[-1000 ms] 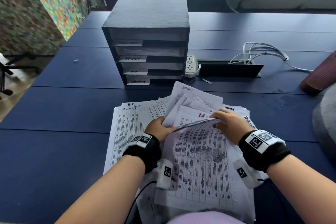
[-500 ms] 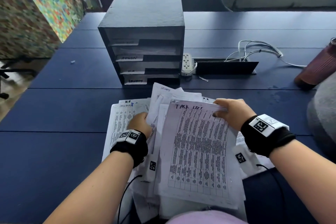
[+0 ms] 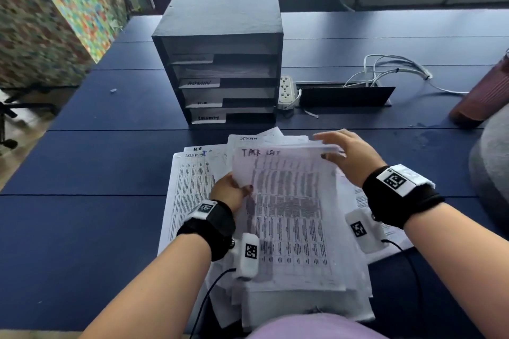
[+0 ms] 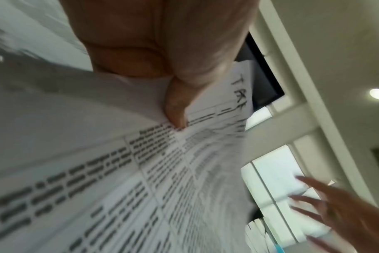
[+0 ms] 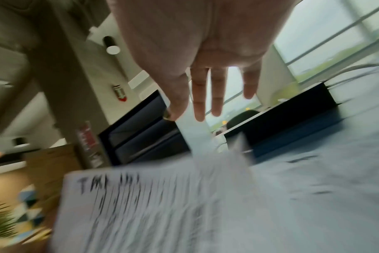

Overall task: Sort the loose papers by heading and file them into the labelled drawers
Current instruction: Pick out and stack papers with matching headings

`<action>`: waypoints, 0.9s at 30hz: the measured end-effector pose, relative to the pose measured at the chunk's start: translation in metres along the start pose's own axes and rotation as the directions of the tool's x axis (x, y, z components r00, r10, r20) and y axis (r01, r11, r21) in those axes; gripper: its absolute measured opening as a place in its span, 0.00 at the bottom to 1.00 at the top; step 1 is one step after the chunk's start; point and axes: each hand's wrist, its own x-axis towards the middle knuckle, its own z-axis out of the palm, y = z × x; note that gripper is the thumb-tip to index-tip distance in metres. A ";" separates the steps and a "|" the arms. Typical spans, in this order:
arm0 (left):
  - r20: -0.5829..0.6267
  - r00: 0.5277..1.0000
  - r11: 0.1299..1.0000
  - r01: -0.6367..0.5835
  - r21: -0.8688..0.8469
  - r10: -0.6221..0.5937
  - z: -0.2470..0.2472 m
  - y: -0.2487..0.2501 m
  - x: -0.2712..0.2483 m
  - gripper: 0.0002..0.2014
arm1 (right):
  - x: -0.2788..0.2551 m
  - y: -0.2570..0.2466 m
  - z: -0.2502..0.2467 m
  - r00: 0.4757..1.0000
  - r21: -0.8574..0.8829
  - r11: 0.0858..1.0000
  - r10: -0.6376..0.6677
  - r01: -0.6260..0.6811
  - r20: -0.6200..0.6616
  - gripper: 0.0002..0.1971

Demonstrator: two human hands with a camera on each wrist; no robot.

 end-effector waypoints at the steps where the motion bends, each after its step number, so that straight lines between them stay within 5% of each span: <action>1: -0.027 0.999 1.000 0.024 -0.009 -0.024 -0.001 -0.007 0.005 0.13 | 0.000 0.012 -0.002 0.998 -0.023 0.998 0.066 -0.066 -0.013 0.21; 4: -0.065 0.994 0.994 0.078 -0.071 -0.082 -0.008 -0.022 0.014 0.12 | -0.007 0.054 -0.008 0.931 -0.185 0.914 0.365 -0.361 -0.015 0.26; 7: -0.046 0.994 0.992 0.091 -0.091 -0.095 -0.013 -0.028 0.020 0.11 | -0.025 0.090 -0.008 0.763 -0.225 0.739 0.646 -0.635 -0.031 0.27; 13: -0.006 0.994 0.988 0.108 -0.115 -0.109 -0.014 -0.033 0.031 0.08 | -0.041 0.117 -0.005 0.562 -0.350 0.543 0.825 -0.764 0.055 0.36; 16: -0.011 0.994 0.989 0.110 -0.097 -0.112 -0.014 -0.032 0.034 0.10 | -0.041 0.121 -0.008 0.563 -0.368 0.541 0.824 -0.756 0.055 0.27; 22: 0.005 0.995 0.995 0.100 0.023 -0.101 -0.013 -0.031 0.038 0.16 | -0.044 0.120 -0.015 0.672 -0.252 0.666 0.737 -0.702 0.076 0.11; 27: 0.010 0.997 0.997 0.070 0.038 -0.071 -0.014 -0.035 0.037 0.13 | -0.045 0.102 -0.026 0.752 -0.118 0.745 0.658 -0.657 -0.030 0.04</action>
